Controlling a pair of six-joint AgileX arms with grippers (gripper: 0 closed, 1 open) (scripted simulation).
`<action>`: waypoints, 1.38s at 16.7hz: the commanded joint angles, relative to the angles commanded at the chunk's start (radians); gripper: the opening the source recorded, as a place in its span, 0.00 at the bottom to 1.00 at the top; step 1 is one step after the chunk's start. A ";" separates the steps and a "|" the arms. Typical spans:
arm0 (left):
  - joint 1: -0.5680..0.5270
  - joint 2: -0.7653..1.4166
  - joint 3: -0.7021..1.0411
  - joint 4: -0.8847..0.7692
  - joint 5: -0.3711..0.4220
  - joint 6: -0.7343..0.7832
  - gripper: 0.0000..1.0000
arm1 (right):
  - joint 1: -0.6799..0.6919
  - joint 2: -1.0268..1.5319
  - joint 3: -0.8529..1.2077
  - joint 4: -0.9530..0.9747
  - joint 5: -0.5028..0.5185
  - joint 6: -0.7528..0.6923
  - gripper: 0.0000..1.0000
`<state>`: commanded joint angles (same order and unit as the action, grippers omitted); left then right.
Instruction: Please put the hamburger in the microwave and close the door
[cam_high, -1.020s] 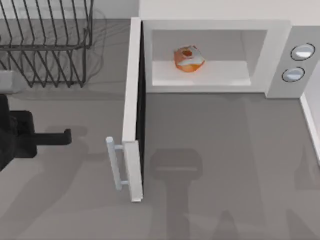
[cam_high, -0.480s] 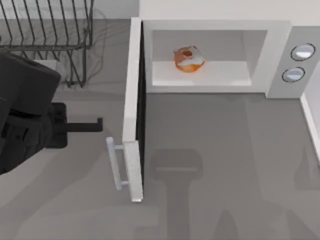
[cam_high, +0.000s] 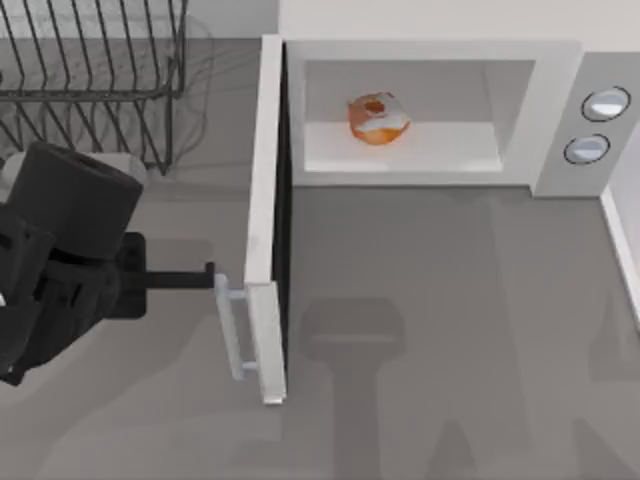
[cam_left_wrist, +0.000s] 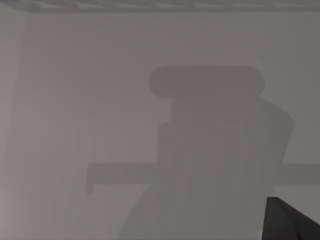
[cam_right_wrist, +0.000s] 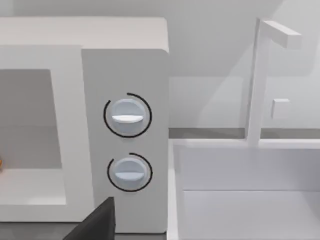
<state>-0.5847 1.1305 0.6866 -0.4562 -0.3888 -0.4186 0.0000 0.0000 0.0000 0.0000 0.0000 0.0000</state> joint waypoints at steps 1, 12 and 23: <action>0.000 0.012 -0.029 0.052 0.000 0.001 0.00 | 0.000 0.000 0.000 0.000 0.000 0.000 1.00; -0.024 0.082 -0.206 0.368 0.008 0.003 0.00 | 0.000 0.000 0.000 0.000 0.000 0.000 1.00; -0.339 0.398 0.059 0.294 -0.190 -0.268 0.00 | 0.000 0.000 0.000 0.000 0.000 0.000 1.00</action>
<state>-0.9238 1.5281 0.7455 -0.1626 -0.5791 -0.6862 0.0000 0.0000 0.0000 0.0000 0.0000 0.0000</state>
